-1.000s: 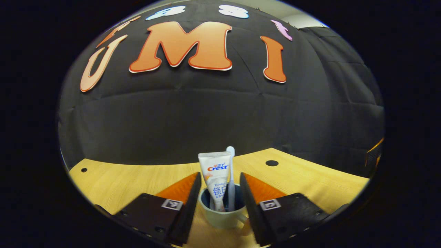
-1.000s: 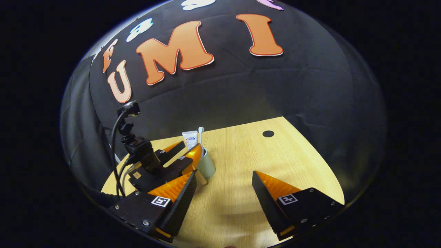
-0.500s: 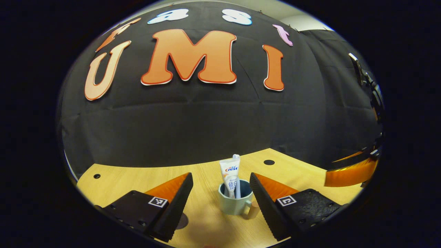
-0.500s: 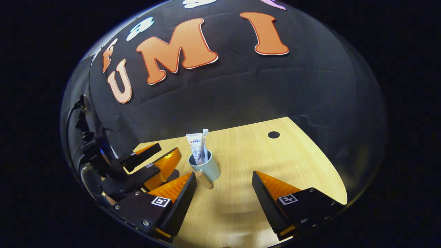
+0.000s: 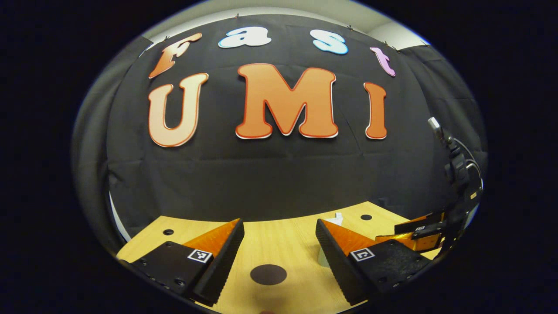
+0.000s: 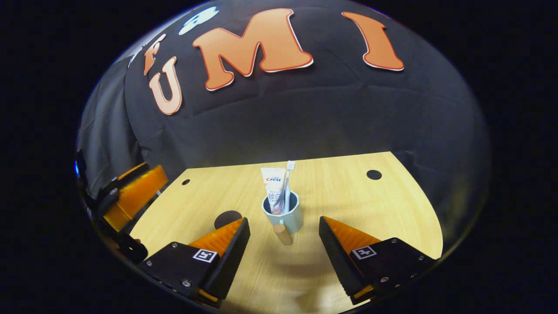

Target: Put the toothbrush and toothpaste on the desktop into the cup, then pick up the cup and place it on the coaster on the desktop.

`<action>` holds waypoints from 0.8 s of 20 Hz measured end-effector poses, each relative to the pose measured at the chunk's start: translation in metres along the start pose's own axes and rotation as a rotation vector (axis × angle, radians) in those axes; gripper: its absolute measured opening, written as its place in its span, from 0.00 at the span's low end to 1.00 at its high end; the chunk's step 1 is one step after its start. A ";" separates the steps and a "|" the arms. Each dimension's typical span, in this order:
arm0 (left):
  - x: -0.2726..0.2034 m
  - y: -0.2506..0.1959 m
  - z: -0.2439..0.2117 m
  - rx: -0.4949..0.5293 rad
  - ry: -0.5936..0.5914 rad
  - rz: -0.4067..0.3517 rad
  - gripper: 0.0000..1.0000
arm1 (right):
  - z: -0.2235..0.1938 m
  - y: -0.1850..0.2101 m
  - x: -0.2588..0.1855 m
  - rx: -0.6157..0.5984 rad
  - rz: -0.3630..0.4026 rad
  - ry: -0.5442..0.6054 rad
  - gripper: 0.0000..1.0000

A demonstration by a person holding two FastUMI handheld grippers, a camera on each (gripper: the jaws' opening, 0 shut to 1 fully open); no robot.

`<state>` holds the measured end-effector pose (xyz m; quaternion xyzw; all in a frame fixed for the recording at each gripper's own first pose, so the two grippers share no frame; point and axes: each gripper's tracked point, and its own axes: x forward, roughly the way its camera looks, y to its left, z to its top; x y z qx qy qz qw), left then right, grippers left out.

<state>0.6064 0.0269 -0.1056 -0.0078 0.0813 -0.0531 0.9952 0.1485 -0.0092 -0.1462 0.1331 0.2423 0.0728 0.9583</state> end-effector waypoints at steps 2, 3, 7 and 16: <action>-0.013 0.014 0.003 0.009 0.013 0.027 0.99 | -0.004 0.006 0.009 -0.013 0.002 0.027 0.96; -0.021 0.024 -0.003 0.016 0.043 0.064 0.99 | -0.007 0.009 0.017 -0.024 0.010 0.049 0.96; -0.049 0.042 0.000 0.021 0.053 0.121 0.99 | -0.021 0.017 0.042 -0.037 0.016 0.137 0.92; -0.069 0.082 -0.013 0.031 0.105 0.226 0.99 | -0.051 0.013 0.100 -0.122 -0.058 0.313 0.86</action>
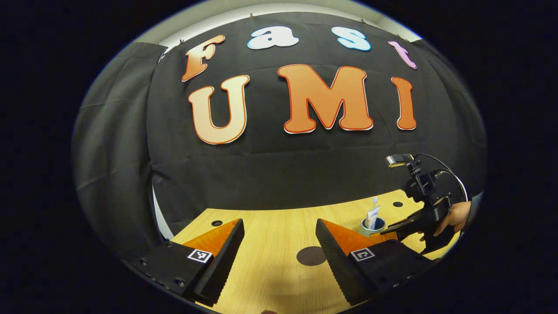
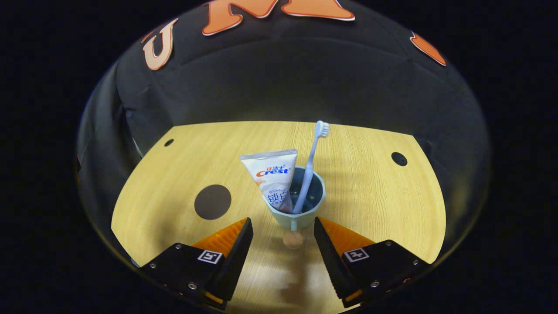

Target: Put the toothbrush and toothpaste on the desktop into the cup, then pick up the cup and place it on the coaster on the desktop.

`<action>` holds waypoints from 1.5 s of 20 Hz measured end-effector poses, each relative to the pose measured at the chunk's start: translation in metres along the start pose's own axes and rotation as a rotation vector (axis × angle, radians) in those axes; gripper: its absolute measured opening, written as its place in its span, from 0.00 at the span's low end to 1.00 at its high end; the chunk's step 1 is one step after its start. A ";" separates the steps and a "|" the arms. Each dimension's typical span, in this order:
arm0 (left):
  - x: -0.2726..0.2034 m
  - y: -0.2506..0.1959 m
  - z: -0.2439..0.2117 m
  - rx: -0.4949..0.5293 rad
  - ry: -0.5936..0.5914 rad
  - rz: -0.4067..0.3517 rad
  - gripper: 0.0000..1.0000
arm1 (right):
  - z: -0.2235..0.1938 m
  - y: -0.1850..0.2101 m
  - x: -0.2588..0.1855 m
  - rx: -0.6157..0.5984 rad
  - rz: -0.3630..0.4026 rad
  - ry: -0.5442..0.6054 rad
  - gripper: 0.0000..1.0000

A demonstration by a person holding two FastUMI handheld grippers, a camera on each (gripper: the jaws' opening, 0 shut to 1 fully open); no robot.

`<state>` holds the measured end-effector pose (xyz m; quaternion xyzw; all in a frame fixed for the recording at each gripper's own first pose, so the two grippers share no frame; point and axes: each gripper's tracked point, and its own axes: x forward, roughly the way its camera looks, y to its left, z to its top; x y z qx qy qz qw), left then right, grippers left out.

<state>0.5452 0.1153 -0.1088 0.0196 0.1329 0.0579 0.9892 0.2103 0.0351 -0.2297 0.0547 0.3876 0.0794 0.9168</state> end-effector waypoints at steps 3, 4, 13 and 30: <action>0.003 0.000 -0.017 -0.033 0.046 0.000 0.99 | -0.009 -0.004 0.019 0.016 -0.020 0.070 0.81; 0.003 -0.001 -0.021 -0.040 0.064 -0.004 0.99 | -0.012 -0.006 0.023 0.023 -0.034 0.087 0.73; 0.005 0.001 -0.054 -0.073 0.143 -0.030 0.99 | -0.032 -0.014 0.035 0.058 -0.119 0.176 0.27; -0.023 0.033 -0.063 -0.028 0.126 -0.020 0.99 | -0.019 -0.012 0.034 -0.014 -0.075 0.077 0.15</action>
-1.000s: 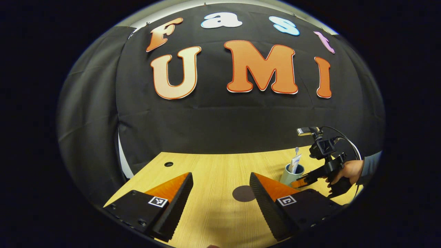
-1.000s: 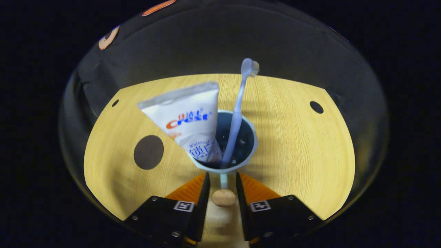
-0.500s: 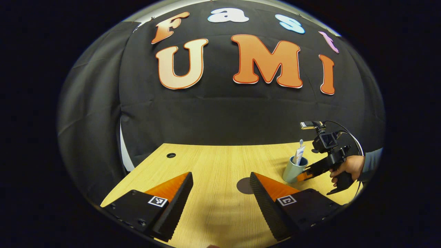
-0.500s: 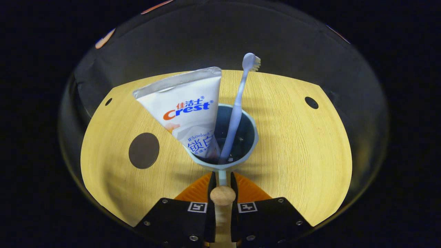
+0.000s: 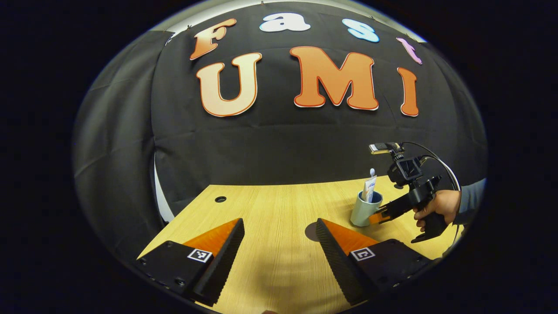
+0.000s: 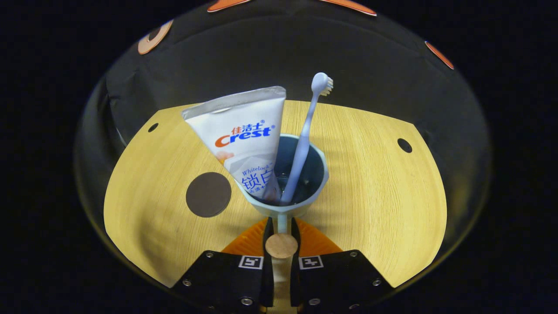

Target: Put the toothbrush and toothpaste on the desktop into the cup, then pick up the cup and place it on the coaster on the desktop.

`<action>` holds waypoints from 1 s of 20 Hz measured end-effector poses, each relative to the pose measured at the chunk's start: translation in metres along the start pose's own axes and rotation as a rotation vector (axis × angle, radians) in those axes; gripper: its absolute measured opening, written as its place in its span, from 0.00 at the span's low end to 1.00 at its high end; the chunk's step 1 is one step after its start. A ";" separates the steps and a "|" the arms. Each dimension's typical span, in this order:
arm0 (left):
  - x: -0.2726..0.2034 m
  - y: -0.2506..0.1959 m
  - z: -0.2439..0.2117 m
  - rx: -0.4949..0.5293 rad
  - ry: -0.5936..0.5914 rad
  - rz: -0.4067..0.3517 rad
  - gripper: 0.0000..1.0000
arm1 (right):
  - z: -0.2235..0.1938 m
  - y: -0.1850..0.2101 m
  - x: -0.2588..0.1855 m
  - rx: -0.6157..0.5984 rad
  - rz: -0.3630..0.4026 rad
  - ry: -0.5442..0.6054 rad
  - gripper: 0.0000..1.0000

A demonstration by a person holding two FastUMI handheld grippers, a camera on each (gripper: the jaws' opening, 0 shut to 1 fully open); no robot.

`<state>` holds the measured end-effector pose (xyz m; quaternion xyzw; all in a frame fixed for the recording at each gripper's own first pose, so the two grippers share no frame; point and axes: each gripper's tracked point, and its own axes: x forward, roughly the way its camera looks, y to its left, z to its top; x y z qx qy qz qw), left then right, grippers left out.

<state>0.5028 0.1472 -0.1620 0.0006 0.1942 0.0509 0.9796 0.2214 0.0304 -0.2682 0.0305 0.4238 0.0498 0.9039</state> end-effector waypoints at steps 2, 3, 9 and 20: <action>-0.003 0.009 -0.002 0.001 0.003 0.010 0.99 | 0.002 0.000 0.003 -0.022 0.020 -0.015 0.15; -0.004 0.013 -0.002 0.001 0.003 0.016 0.99 | 0.002 0.000 0.003 -0.030 0.028 -0.020 0.15; -0.015 0.038 -0.008 -0.002 0.008 0.060 0.99 | 0.006 -0.003 0.000 -0.067 0.090 -0.034 0.15; -0.016 0.073 -0.028 -0.021 0.058 0.118 0.99 | 0.004 -0.009 -0.005 -0.160 0.143 0.023 0.15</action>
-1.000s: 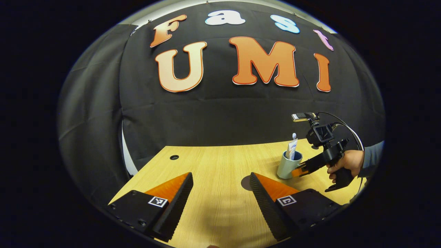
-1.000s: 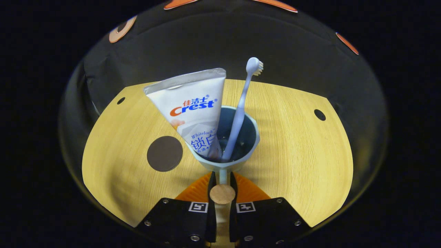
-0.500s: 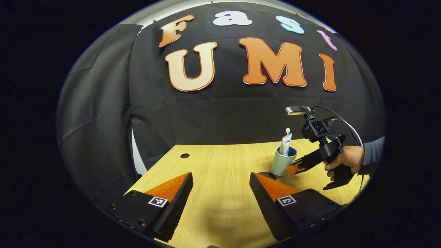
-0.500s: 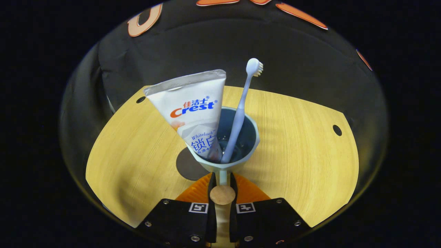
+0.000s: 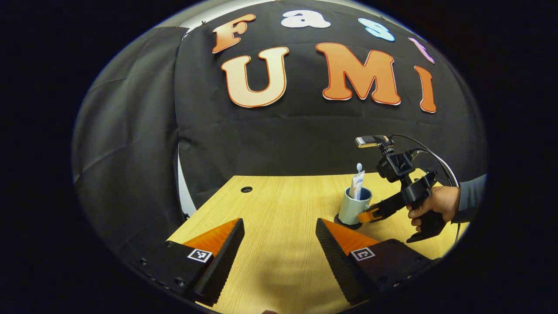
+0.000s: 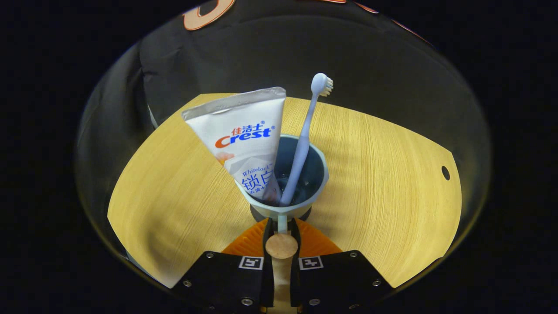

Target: Put the toothbrush and toothpaste on the desktop into the cup, then pick up the cup and place it on the coaster on the desktop.

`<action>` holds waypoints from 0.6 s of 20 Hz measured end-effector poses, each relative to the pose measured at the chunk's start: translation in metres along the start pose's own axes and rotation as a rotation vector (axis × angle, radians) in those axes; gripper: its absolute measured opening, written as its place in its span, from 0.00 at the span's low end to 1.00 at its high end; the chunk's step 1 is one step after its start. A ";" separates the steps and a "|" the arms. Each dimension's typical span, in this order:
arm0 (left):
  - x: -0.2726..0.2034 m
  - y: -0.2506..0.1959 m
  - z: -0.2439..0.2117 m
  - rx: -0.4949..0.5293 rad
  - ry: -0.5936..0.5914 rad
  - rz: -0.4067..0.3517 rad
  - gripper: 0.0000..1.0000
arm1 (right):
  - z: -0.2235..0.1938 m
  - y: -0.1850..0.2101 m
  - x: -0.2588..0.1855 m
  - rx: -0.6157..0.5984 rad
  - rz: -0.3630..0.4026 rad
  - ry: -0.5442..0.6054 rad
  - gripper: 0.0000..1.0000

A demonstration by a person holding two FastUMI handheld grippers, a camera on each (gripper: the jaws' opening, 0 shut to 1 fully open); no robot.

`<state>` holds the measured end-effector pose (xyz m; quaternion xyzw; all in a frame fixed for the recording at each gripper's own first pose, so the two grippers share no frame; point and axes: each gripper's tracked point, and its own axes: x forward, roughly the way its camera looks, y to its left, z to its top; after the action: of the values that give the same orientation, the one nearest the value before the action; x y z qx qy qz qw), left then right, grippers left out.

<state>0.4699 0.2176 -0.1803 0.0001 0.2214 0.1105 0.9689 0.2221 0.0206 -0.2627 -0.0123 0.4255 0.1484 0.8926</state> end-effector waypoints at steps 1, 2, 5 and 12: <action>0.000 0.000 0.000 -0.002 0.004 -0.002 0.99 | 0.000 -0.002 -0.001 -0.008 -0.002 0.006 0.15; 0.001 -0.001 0.000 -0.003 0.007 -0.004 0.99 | 0.001 -0.003 -0.002 -0.017 -0.008 0.004 0.15; 0.002 -0.004 -0.006 -0.009 0.021 -0.015 0.99 | 0.000 -0.002 0.000 -0.006 0.000 0.004 0.17; 0.007 -0.023 0.005 -0.003 -0.007 -0.027 0.99 | 0.010 0.001 -0.043 0.006 0.100 -0.111 0.79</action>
<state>0.4830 0.1970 -0.1802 -0.0042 0.2177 0.0975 0.9711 0.2038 0.0118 -0.2233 0.0200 0.3758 0.1919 0.9064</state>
